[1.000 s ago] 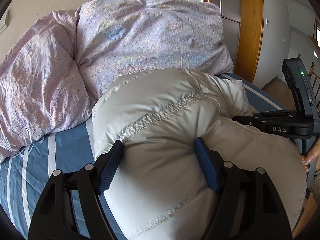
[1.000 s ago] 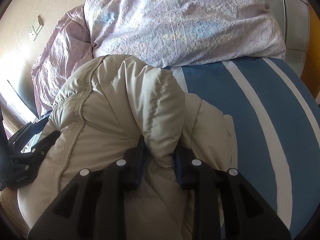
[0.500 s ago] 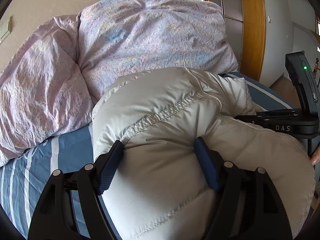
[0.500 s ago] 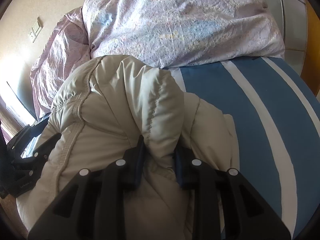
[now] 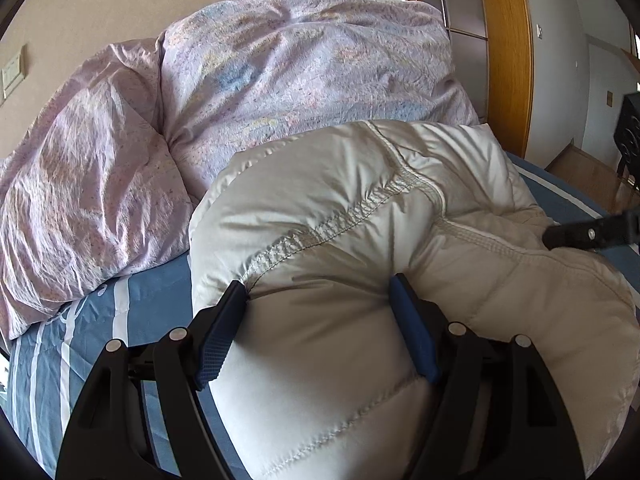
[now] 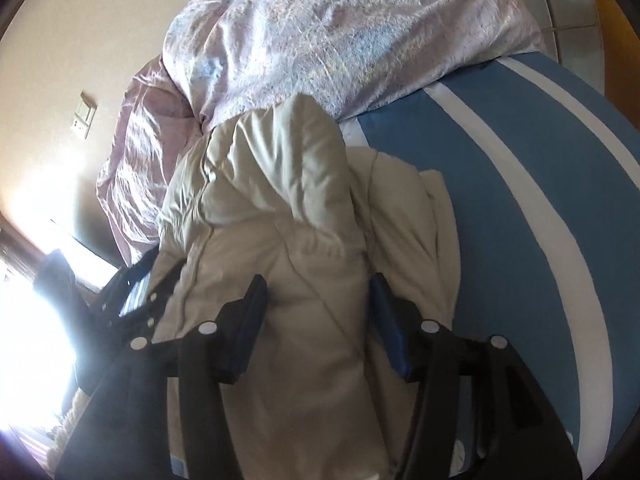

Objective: Fold large clothes

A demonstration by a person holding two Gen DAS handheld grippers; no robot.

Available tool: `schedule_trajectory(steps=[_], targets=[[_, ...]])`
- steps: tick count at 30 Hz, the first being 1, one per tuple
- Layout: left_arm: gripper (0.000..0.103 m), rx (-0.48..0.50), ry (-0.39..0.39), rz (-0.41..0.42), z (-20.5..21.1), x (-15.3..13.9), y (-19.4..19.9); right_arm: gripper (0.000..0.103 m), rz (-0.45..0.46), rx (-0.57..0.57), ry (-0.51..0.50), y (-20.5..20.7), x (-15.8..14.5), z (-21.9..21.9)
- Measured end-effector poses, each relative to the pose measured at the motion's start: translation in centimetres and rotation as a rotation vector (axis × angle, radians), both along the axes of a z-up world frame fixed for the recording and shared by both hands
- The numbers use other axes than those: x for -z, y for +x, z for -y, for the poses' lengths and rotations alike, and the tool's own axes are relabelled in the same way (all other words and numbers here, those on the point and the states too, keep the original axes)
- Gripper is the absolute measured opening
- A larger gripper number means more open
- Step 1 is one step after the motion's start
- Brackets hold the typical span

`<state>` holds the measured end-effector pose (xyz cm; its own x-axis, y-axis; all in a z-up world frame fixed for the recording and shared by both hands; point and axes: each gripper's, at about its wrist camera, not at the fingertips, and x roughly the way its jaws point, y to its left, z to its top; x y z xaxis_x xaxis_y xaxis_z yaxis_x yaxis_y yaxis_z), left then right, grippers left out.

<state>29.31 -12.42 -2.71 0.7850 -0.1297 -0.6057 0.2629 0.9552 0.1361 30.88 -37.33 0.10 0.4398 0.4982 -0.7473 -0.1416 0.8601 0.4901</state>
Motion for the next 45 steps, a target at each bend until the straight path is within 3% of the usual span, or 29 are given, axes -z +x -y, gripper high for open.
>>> schedule_trajectory(steps=[3, 6, 11, 14, 16, 18, 21, 23, 25, 27, 29, 31, 35, 37, 41, 45], targets=[[0.074, -0.006, 0.006, 0.005, 0.1, 0.0, 0.0, 0.037, 0.031, -0.006, -0.123, -0.6, 0.2, -1.3], [0.074, -0.018, 0.021, 0.021, 0.4, 0.0, -0.2, 0.036, 0.068, -0.006, -0.208, -1.0, 1.1, -2.2], [0.074, -0.043, 0.045, 0.062, 0.9, 0.3, -0.5, 0.036, 0.093, 0.01, -0.214, -1.1, 2.1, -2.2], [0.074, -0.045, 0.053, 0.069, 0.9, 0.3, -0.7, 0.038, 0.069, 0.008, -0.189, -0.8, 0.9, -1.6], [0.074, -0.041, 0.043, 0.066, 0.6, 0.2, -0.7, 0.043, 0.079, 0.035, -0.15, -0.5, -0.6, -0.8], [0.074, -0.041, 0.036, 0.061, 0.5, 0.1, -0.6, 0.068, 0.129, 0.074, -0.12, -0.1, -2.3, -0.3], [0.074, -0.041, 0.034, 0.061, 0.5, 0.1, -0.6, 0.07, 0.122, 0.078, -0.119, 1.8, -3.2, -1.1], [0.074, -0.043, 0.03, 0.063, 0.5, 0.1, -0.6, 0.068, 0.109, 0.081, -0.152, 3.2, -3.1, -2.1], [0.074, -0.045, 0.027, 0.065, 0.5, 0.1, -0.6, 0.058, 0.086, 0.1, -0.184, 4.5, -2.6, -2.8], [0.074, -0.049, 0.026, 0.067, 0.5, 0.2, -0.6, 0.039, 0.041, 0.102, -0.173, 5.6, -1.2, -2.9], [0.075, -0.051, 0.025, 0.071, 0.6, 0.1, -0.6, 0.035, 0.03, 0.108, -0.217, 5.6, -0.3, -3.2], [0.075, -0.052, 0.021, 0.068, 0.5, -0.3, -0.7, 0.034, 0.024, 0.11, -0.243, 5.6, 0.5, -3.4], [0.077, -0.096, -0.11, 0.025, -2.2, -2.7, -0.2, 0.034, 0.029, 0.113, -0.272, 5.3, 1.6, -3.6], [0.077, -0.127, -0.138, 0.012, -3.4, -3.3, 0.4, 0.034, 0.029, 0.116, -0.264, 5.2, 2.0, -3.5], [0.078, -0.118, -0.12, -0.038, -3.2, -2.5, 1.5, 0.034, 0.037, 0.121, -0.233, 5.0, 2.7, -2.9], [0.078, -0.133, -0.046, -0.045, -1.1, -1.0, 1.8, 0.034, 0.034, 0.128, -0.201, 4.9, 3.0, -2.6]])
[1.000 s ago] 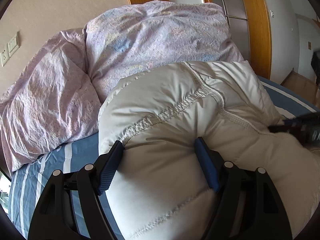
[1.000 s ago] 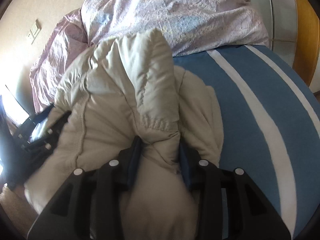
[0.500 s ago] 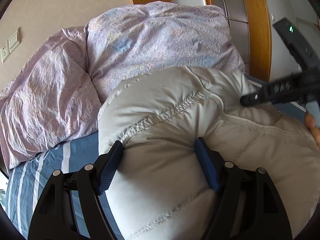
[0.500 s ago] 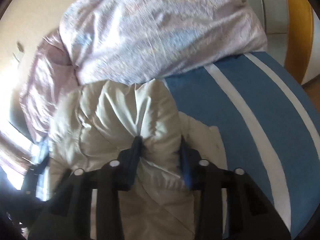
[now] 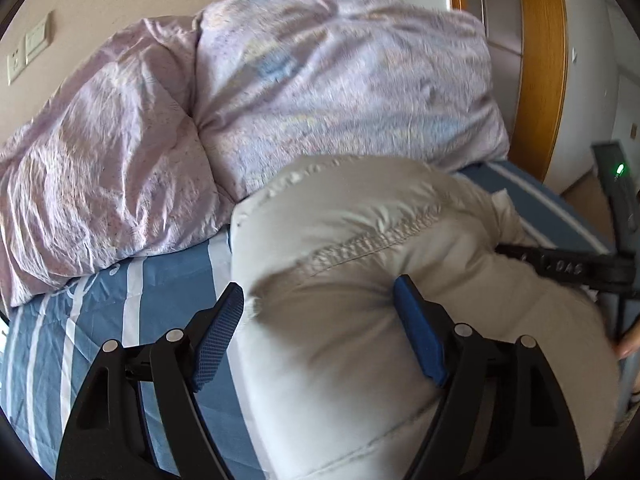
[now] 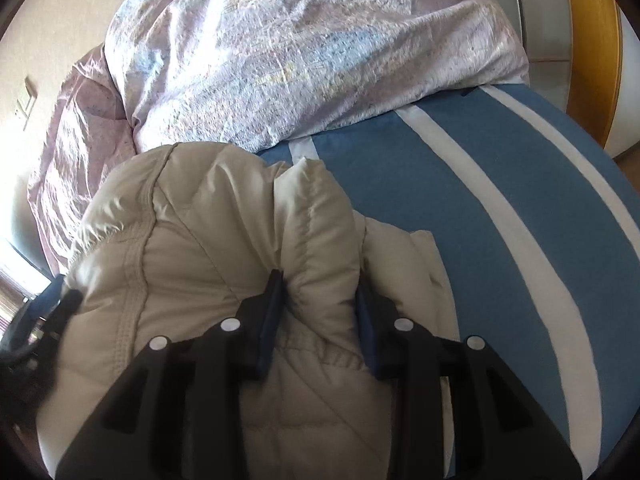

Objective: Fold large clothes

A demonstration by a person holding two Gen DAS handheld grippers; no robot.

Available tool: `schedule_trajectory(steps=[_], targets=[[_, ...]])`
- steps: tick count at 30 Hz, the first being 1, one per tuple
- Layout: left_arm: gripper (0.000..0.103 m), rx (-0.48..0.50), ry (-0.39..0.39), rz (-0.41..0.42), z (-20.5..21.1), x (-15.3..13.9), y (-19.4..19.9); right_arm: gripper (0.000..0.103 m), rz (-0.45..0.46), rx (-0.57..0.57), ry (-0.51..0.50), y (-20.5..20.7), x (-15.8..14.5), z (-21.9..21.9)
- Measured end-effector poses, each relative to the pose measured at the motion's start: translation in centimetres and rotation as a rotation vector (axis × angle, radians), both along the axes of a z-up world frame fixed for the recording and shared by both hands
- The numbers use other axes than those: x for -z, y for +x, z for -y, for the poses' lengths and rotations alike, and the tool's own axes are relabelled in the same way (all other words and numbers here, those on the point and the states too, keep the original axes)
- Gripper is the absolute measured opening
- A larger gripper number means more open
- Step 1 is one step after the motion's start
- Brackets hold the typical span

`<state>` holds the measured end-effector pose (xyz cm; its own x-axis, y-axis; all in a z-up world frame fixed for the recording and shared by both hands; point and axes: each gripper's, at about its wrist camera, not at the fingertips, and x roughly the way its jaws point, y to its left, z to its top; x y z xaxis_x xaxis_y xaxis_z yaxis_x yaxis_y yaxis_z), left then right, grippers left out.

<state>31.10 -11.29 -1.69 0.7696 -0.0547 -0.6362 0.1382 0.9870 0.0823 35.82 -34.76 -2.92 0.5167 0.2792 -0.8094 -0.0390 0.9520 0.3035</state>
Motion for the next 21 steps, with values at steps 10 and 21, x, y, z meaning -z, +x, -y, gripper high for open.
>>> schedule_trajectory(steps=[10, 21], targets=[[0.079, -0.012, 0.062, -0.015, 0.2, 0.7, 0.2, 0.045, 0.09, -0.009, -0.048, -4.0, -4.8, -0.3], [0.079, -0.031, 0.081, 0.004, 0.7, 0.6, 0.1, 0.045, 0.03, -0.068, -0.033, -4.3, -0.9, 0.0]])
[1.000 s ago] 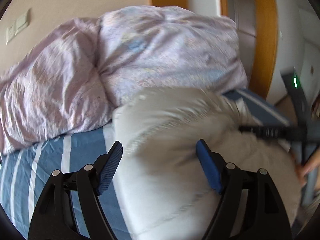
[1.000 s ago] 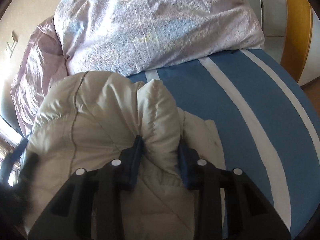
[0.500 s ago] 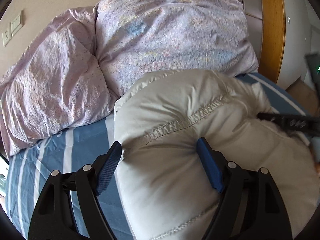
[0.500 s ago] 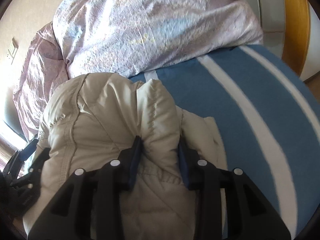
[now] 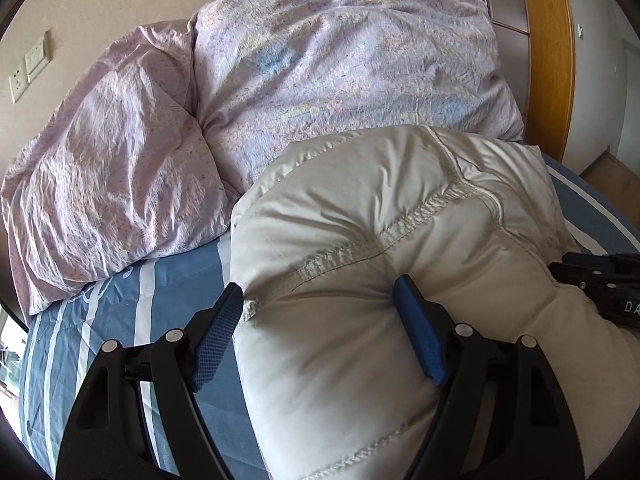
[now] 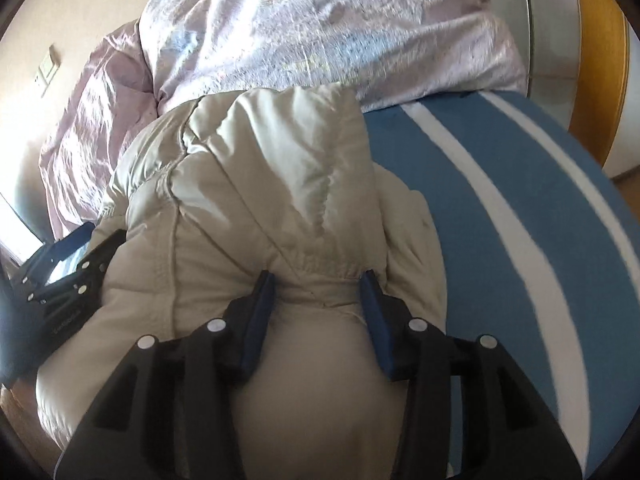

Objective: Fold large clothes

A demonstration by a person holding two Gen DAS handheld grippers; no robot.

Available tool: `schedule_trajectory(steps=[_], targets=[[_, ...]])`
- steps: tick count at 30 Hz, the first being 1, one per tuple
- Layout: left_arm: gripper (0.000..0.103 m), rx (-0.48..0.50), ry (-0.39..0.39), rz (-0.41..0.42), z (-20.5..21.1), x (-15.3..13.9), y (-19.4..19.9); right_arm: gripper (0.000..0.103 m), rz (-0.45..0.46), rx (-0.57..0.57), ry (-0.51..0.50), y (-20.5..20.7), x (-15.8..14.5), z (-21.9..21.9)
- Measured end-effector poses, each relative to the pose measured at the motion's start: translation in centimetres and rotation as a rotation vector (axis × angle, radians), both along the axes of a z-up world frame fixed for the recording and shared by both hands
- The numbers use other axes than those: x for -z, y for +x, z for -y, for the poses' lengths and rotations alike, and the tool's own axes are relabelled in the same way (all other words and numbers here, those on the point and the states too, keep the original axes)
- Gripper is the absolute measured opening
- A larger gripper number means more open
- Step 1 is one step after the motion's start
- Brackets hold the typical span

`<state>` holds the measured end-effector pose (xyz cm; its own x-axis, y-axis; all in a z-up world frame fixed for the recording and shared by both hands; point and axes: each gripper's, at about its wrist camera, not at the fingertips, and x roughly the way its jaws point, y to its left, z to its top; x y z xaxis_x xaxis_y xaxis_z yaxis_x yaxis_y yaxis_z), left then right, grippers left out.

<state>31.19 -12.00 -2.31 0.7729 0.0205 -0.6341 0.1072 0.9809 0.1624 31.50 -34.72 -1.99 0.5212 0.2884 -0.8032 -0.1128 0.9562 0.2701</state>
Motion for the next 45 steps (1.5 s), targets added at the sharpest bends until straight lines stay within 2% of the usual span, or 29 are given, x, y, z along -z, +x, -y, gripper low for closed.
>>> schedule_trajectory(steps=[4, 8, 10, 12, 14, 15, 17, 18, 20, 22, 23, 24, 25, 26, 27, 29, 31, 34, 36, 40, 45], targets=[[0.08, -0.007, -0.016, 0.025, -0.4, -0.5, -0.6, 0.045, 0.007, -0.002, 0.0, -0.3, -0.1, 0.0], [0.08, 0.018, -0.162, -0.006, -2.1, -2.2, -2.5, 0.045, 0.007, 0.001, 0.005, -1.0, -0.8, 0.2], [0.08, 0.099, -0.207, 0.016, -2.0, -3.2, -4.9, 0.045, 0.017, 0.011, 0.034, -1.3, -1.2, 0.7], [0.08, 0.177, -0.167, 0.041, -0.7, -3.5, -6.9, 0.046, 0.061, 0.059, 0.071, -1.2, -2.8, 1.7], [0.08, 0.236, -0.12, 0.02, 0.8, -3.0, -7.8, 0.05, 0.13, 0.117, 0.071, -0.5, -4.5, 2.5], [0.08, 0.244, -0.113, 0.009, 1.2, -2.7, -7.8, 0.055, 0.131, 0.135, 0.072, 0.3, -4.9, 2.8], [0.08, 0.245, -0.127, 0.0, 1.5, -2.4, -7.5, 0.057, 0.069, 0.111, 0.105, 2.1, -4.6, 2.6], [0.08, 0.241, -0.133, -0.01, 1.6, -2.4, -7.2, 0.047, 0.037, 0.104, 0.105, 2.8, -3.9, 2.2], [0.08, 0.238, -0.118, -0.018, 2.0, -2.0, -6.9, 0.023, -0.034, 0.09, 0.037, 3.7, -2.1, 0.9], [0.081, 0.232, -0.053, 0.016, 3.2, -1.6, -7.1, 0.023, -0.046, 0.111, 0.0, 4.0, -0.9, 0.4], [0.08, 0.223, -0.049, 0.021, 3.2, -1.7, -7.2, 0.023, -0.059, 0.118, -0.003, 4.2, -0.8, 0.4], [0.08, 0.215, -0.079, 0.012, 2.8, -2.0, -7.2, 0.024, -0.062, 0.122, 0.005, 4.1, -1.1, 0.6], [0.08, 0.215, -0.121, 0.0, 2.1, -2.3, -7.3, 0.028, -0.063, 0.12, 0.028, 3.8, -1.6, 1.1], [0.08, 0.218, -0.195, -0.015, 0.8, -2.7, -7.2, 0.041, -0.066, 0.115, 0.049, 3.5, -1.9, 1.6], [0.08, 0.211, -0.262, -0.024, -0.8, -3.2, -7.0, 0.067, -0.072, 0.103, 0.097, 3.0, -2.5, 2.5], [0.085, 0.179, -0.367, -0.051, -3.7, -3.6, -6.5, 0.096, -0.059, 0.085, 0.189, 2.1, -3.6, 4.4], [0.089, 0.142, -0.5, -0.122, -7.1, -3.2, -4.9, 0.101, -0.075, 0.071, 0.219, 1.6, -4.1, 5.6], [0.089, 0.101, -0.645, -0.239, -10.0, -1.6, -2.9, 0.101, -0.189, 0.051, 0.295, 1.5, -3.4, 7.3], [0.089, 0.107, -0.719, -0.289, -10.7, -0.7, -2.1, 0.101, -0.243, 0.045, 0.348, 1.7, -2.6, 7.8], [0.094, 0.125, -0.771, -0.344, -10.4, 0.5, -1.3, 0.101, -0.371, 0.014, 0.416, 2.0, -0.1, 7.6], [0.1, 0.15, -0.787, -0.394, -9.4, 1.4, -0.5, 0.101, -0.429, -0.032, 0.479, 2.2, 1.5, 6.9]])
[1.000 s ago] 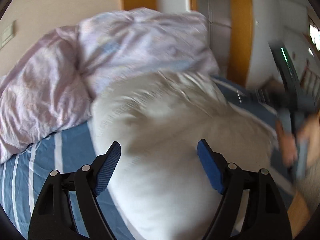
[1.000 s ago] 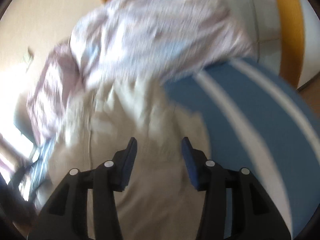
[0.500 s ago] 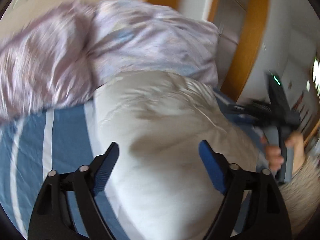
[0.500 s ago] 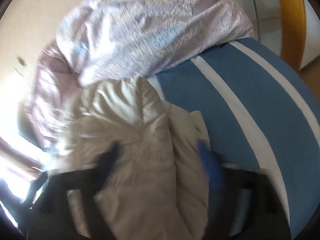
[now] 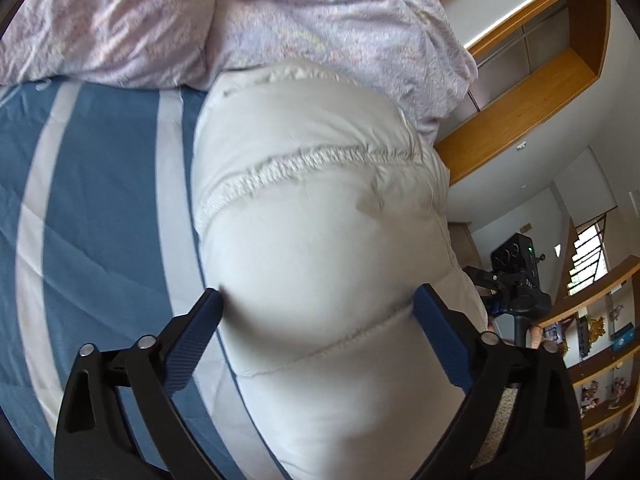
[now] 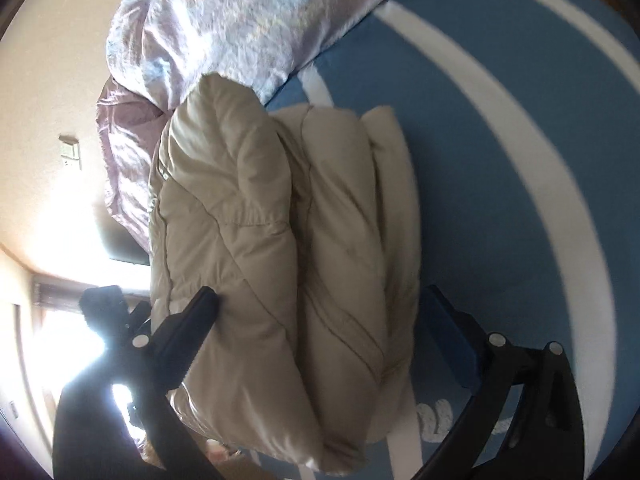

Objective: Fold large clothes

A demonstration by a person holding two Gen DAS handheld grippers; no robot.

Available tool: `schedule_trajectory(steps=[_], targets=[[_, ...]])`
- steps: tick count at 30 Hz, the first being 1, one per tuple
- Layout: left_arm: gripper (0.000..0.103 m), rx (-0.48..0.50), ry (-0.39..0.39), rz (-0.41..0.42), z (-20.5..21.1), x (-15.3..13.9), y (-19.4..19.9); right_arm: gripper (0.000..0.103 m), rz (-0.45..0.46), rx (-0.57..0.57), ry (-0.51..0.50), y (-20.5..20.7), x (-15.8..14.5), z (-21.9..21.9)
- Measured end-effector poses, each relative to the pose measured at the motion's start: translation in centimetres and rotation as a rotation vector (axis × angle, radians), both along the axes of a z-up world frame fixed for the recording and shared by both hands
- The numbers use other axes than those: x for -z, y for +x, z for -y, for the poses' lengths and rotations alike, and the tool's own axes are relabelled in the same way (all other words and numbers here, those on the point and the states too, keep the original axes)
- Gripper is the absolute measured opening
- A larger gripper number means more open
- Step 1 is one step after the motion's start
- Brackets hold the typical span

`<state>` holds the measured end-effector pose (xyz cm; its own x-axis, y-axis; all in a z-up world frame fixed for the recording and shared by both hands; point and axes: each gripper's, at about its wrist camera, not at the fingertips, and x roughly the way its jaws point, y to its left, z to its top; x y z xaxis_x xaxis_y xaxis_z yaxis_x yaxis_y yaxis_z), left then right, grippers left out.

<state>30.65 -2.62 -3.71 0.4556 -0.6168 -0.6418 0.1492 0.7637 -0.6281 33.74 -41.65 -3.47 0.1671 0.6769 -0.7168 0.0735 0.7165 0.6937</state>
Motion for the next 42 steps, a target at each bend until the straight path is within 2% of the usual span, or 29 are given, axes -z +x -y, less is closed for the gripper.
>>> schedule_trajectory(steps=[9, 11, 14, 16, 19, 25, 30, 34, 42], targets=[[0.102, 0.002, -0.053, -0.03, -0.4, 1.0, 0.9, 0.101, -0.035, -0.049, 0.029, 0.7, 1.2, -0.9], [0.102, 0.005, -0.058, -0.031, -0.5, 1.2, 0.9, 0.101, -0.021, -0.05, 0.003, 0.8, 0.9, -0.8], [0.102, 0.007, -0.067, -0.03, -0.6, 1.4, 0.8, 0.101, 0.05, -0.059, -0.078, 0.5, -0.5, -0.9], [0.102, 0.009, -0.075, -0.029, -0.7, 1.6, 0.9, 0.101, 0.05, -0.074, -0.08, 0.7, -0.5, -1.1], [0.102, 0.004, -0.098, -0.035, -0.8, 2.0, 1.0, 0.101, -0.023, -0.075, -0.016, 1.1, 1.1, -1.4], [0.102, 0.009, -0.132, -0.047, -1.0, 2.5, 1.2, 0.101, -0.054, -0.085, 0.019, 2.0, 1.7, -1.9], [0.102, 0.015, -0.163, -0.054, -1.3, 3.1, 1.4, 0.101, -0.035, -0.166, 0.023, 3.2, 2.0, -3.3], [0.102, -0.017, -0.187, -0.051, -1.4, 3.8, 1.2, 0.101, -0.011, -0.201, 0.052, 3.9, 2.2, -5.0], [0.101, -0.049, -0.2, -0.024, -1.6, 3.6, 0.2, 0.101, 0.077, -0.252, 0.188, 3.6, 2.2, -7.6]])
